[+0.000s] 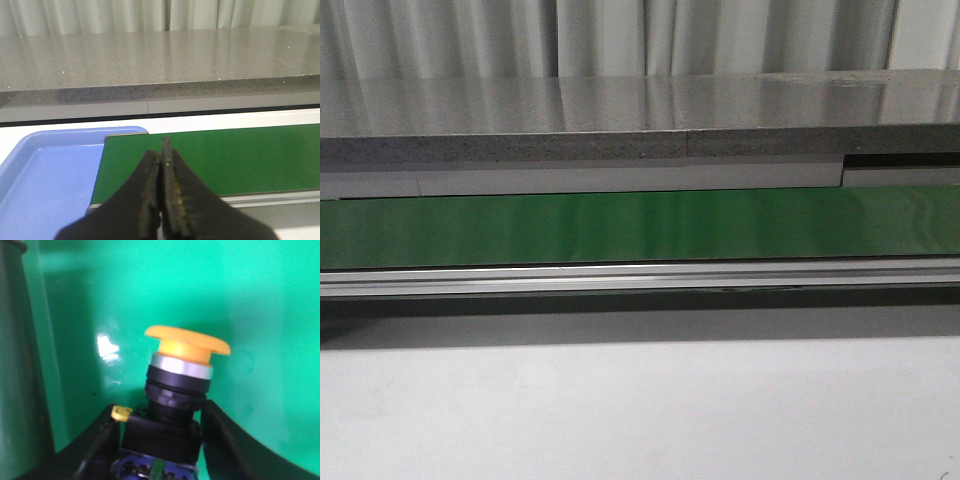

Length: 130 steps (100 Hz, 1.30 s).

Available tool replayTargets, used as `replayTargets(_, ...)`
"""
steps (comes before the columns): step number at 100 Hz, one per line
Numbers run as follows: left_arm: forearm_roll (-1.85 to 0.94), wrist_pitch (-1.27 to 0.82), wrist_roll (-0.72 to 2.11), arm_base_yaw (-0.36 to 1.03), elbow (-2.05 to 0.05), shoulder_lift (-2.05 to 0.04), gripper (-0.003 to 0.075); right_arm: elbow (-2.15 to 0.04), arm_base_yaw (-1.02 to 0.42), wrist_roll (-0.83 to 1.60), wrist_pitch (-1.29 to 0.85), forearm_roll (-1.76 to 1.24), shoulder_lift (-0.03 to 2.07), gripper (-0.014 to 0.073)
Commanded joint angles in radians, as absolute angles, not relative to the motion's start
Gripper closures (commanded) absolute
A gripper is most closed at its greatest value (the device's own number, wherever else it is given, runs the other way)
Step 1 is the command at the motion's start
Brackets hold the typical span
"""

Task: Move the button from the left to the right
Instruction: 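Lift the button with the right gripper and carry it past the belt end, then lower the button onto the green mat and open the right gripper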

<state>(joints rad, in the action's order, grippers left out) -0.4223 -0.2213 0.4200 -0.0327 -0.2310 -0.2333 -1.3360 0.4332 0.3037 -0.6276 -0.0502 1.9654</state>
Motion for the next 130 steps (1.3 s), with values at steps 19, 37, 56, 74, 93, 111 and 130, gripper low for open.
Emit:
replayTargets(19, -0.434, -0.155, 0.419, -0.026, -0.26, -0.24, 0.0741, -1.369, 0.439, 0.313, -0.598, -0.079, 1.911, 0.0085)
replayTargets(37, -0.434, -0.155, 0.419, -0.026, -0.26, -0.24, 0.0741, -1.37, 0.439, 0.313, -0.598, -0.079, 1.91, 0.004)
replayTargets(56, -0.434, -0.155, 0.419, -0.026, -0.26, -0.24, 0.0741, -1.377, 0.448, 0.245, -0.596, -0.078, 1.871, 0.0041)
replayTargets(74, -0.434, -0.155, 0.419, -0.026, -0.26, -0.24, 0.0741, -1.377, 0.432, 0.225, -0.565, -0.087, 1.779, 0.0041)
replayTargets(93, -0.434, -0.155, 0.419, -0.026, -0.26, -0.24, 0.0741, -1.377, 0.382, 0.225, -0.516, -0.133, 1.662, 0.0041)
replayTargets(111, -0.434, -0.155, 0.419, -0.026, -0.26, -0.24, 0.0741, -1.377, 0.289, 0.225, -0.475, -0.172, 1.557, 0.0041)
replayTargets(130, -0.434, -0.155, 0.419, -0.026, -0.26, -0.24, 0.0741, -1.376, 0.169, 0.225, -0.456, -0.184, 1.461, 0.0041)
